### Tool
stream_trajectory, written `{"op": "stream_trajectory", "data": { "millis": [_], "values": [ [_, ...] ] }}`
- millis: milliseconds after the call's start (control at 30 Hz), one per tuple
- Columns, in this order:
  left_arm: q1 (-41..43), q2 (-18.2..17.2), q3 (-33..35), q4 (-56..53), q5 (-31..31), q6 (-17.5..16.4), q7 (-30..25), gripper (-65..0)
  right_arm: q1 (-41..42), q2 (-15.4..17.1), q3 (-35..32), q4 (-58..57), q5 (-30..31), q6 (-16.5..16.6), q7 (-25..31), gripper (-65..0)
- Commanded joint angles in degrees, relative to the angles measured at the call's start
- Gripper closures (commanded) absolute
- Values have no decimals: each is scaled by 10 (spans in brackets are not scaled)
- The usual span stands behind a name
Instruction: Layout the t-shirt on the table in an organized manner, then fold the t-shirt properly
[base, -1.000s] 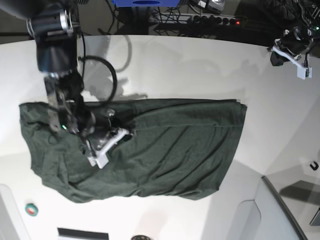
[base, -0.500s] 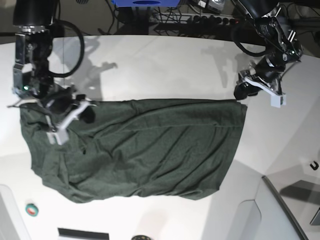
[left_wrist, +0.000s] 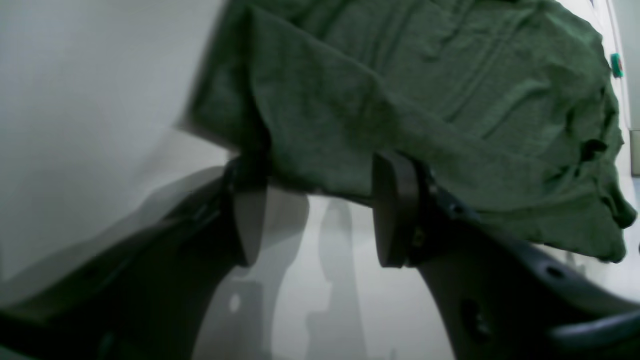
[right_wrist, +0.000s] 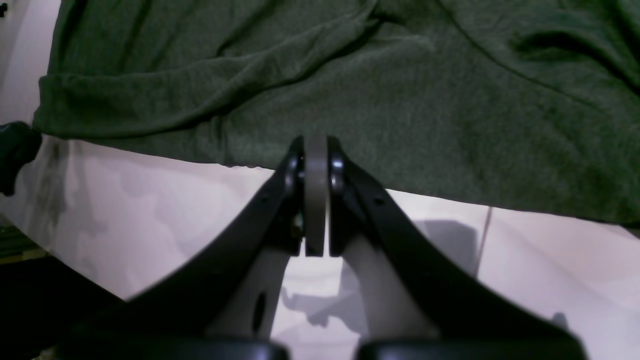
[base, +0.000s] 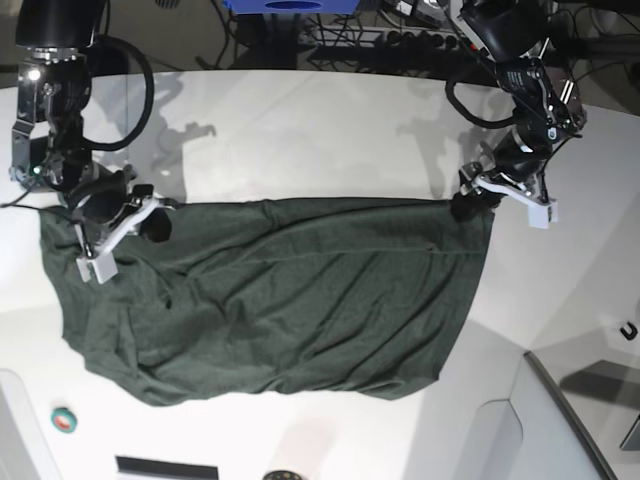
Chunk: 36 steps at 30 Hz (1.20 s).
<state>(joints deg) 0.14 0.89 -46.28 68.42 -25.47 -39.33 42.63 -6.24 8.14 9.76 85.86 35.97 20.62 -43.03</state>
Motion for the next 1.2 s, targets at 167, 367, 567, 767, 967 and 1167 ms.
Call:
{"op": "stream_trajectory", "data": {
  "millis": [167, 367, 567, 767, 967, 1167],
  "values": [
    [-21, -7, -4, -26, -10, -7, -12, -326, 11, 5, 2, 9, 11, 9, 11, 0],
    [-25, -7, -4, -25, -10, -7, -12, -296, 11, 5, 2, 8, 11, 9, 12, 0],
    [-31, -8, -3, -29, -9, -7, -12, -132, 12, 5, 2, 8, 11, 9, 13, 0],
    [-33, -8, -3, -29, -9, -7, -12, -125, 12, 5, 2, 7, 11, 9, 13, 0],
    [-34, -8, -2, -29, -9, -7, -12, -125, 12, 6, 2, -18, 11, 9, 13, 0],
    [-34, -8, -4, -27, -12, 8, -12, -130, 12, 6, 2, -20, 11, 9, 13, 0]
  ]
}}
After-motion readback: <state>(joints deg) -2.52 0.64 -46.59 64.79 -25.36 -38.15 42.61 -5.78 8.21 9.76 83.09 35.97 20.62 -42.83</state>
